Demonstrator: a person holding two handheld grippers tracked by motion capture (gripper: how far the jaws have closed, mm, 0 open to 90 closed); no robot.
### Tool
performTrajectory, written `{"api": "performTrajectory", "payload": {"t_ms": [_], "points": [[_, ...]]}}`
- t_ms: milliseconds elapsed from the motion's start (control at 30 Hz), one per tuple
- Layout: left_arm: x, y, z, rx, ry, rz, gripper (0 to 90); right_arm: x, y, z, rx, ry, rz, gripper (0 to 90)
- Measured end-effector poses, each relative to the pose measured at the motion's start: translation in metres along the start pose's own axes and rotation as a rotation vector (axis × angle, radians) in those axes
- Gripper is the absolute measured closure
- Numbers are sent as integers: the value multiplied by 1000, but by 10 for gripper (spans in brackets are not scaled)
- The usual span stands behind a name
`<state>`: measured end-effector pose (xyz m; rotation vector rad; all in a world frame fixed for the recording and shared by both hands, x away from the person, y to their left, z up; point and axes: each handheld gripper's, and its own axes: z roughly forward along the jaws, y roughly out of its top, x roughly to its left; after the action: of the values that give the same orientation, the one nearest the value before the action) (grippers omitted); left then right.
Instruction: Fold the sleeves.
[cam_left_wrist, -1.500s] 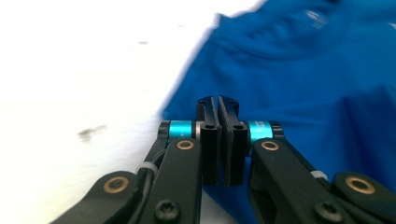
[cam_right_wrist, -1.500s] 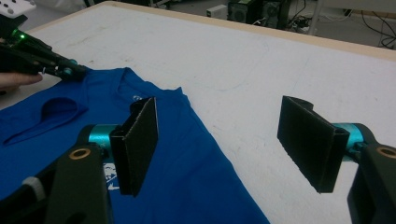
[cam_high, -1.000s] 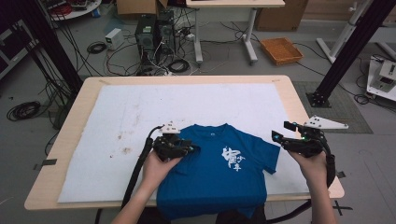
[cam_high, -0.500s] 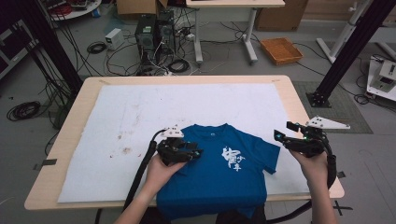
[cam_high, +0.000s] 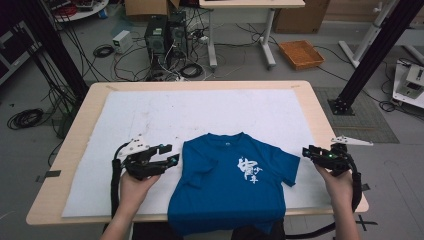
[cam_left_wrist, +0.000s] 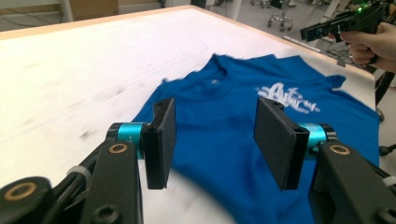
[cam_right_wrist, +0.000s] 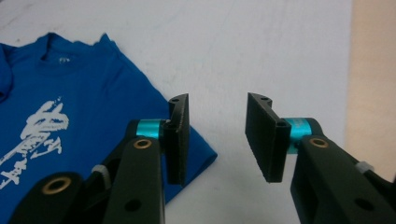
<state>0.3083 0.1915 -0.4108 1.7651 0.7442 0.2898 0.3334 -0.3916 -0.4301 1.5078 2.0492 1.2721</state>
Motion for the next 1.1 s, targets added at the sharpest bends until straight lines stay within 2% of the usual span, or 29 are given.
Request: {"api": "performTrajectory", "payload": {"t_ms": [33,100,267,300,367,467,500,600,733,767,800,833,867,900,933,967,1000,1033,1100], "points": [[7,-7,-12,-8,-16,-23,490,-2,-2,5,23,11,20,637],[13,-12,-20,-23,-32,-41,490,-3,-3,12,56,45,32,660],[21,-16,-28,-31,-29,-58,490,-4,-2,19,105,43,53,660],[22,-17,-28,-29,-29,-63,490,-5,-3,22,123,25,56,667],[22,-18,-27,-23,-34,-61,490,-6,-4,23,136,20,67,671],[22,-18,-24,-11,-39,-59,490,-7,-4,23,133,20,67,687],[21,-19,-22,-3,-43,-58,490,-6,-5,23,136,13,55,775],[19,-18,-19,1,-49,-55,490,-1,-5,25,148,34,19,885],[18,-18,-18,2,-56,-53,490,3,-3,22,131,66,21,896],[18,-18,-18,1,-55,-53,490,10,2,17,104,100,21,898],[18,-18,-18,1,-56,-53,490,10,2,17,104,100,21,898],[19,-18,-17,0,-56,-54,490,15,6,14,91,116,27,898],[19,-18,-17,-1,-57,-58,490,28,14,9,66,142,9,898],[19,-18,-16,-2,-61,-62,490,38,18,8,65,151,-8,898],[19,-18,-16,-2,-61,-62,490,38,18,8,65,151,-8,898],[19,-18,-15,-2,-68,-69,490,60,26,10,76,159,-54,898],[19,-18,-15,-2,-68,-69,490,60,26,10,76,159,-54,898],[19,-17,-13,1,-72,-64,490,84,31,14,86,167,-99,897],[19,-17,-11,3,-77,-62,490,109,34,21,95,167,-140,897]]}}
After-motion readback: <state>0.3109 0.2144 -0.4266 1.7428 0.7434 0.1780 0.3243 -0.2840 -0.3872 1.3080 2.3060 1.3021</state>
